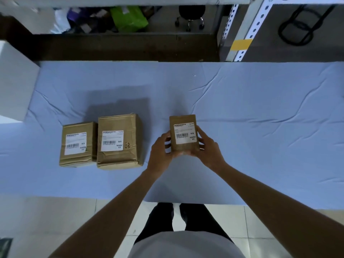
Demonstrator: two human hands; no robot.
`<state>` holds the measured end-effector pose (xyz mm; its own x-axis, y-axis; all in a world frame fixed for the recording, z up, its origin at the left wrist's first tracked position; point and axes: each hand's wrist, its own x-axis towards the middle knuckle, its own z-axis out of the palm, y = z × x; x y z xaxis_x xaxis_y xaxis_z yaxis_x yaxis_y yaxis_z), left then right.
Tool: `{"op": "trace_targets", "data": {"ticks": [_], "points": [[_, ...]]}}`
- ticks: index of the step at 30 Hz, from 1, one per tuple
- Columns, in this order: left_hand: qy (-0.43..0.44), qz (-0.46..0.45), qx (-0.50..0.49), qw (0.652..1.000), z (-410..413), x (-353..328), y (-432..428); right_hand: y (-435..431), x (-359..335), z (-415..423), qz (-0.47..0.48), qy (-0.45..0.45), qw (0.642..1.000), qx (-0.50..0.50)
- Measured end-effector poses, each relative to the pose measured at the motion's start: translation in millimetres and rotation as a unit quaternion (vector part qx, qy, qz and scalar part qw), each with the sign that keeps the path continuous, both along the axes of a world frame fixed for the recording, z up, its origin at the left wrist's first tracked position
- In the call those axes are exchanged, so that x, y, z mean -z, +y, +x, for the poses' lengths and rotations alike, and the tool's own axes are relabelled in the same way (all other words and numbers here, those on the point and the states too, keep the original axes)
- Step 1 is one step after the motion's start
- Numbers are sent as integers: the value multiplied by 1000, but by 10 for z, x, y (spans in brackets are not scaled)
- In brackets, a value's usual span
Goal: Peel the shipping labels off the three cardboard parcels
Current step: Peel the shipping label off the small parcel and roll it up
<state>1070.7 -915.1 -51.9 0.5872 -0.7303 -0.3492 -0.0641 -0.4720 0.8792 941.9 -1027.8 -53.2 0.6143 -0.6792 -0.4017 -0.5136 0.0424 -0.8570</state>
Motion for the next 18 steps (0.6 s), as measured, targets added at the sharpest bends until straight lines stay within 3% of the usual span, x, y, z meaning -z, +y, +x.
{"op": "trace_targets", "data": {"ticks": [18], "points": [[6,-3,46,999,230,-63,-64,-39,-78,154,-4,24,1000,-16]]}}
